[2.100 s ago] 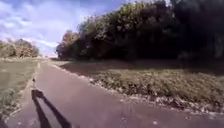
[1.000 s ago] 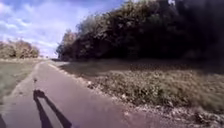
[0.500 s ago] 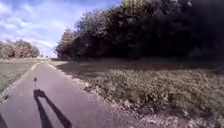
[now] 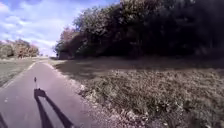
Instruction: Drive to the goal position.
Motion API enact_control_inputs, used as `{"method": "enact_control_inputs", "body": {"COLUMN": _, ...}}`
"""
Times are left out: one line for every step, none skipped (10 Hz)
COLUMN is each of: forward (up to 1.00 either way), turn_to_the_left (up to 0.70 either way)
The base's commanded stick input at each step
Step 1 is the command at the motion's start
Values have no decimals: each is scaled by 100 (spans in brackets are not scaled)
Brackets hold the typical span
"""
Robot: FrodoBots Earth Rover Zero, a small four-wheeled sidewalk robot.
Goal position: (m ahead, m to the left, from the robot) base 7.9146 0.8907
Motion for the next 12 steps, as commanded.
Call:
{"method": "enact_control_inputs", "body": {"forward": 0, "turn_to_the_left": 0}}
{"method": "enact_control_inputs", "body": {"forward": 0, "turn_to_the_left": 19}}
{"method": "enact_control_inputs", "body": {"forward": 0, "turn_to_the_left": 39}}
{"method": "enact_control_inputs", "body": {"forward": 0, "turn_to_the_left": 57}}
{"method": "enact_control_inputs", "body": {"forward": 0, "turn_to_the_left": 64}}
{"method": "enact_control_inputs", "body": {"forward": 0, "turn_to_the_left": 70}}
{"method": "enact_control_inputs", "body": {"forward": 0, "turn_to_the_left": 70}}
{"method": "enact_control_inputs", "body": {"forward": 0, "turn_to_the_left": 70}}
{"method": "enact_control_inputs", "body": {"forward": 0, "turn_to_the_left": 70}}
{"method": "enact_control_inputs", "body": {"forward": 0, "turn_to_the_left": 70}}
{"method": "enact_control_inputs", "body": {"forward": 0, "turn_to_the_left": 70}}
{"method": "enact_control_inputs", "body": {"forward": 0, "turn_to_the_left": 70}}
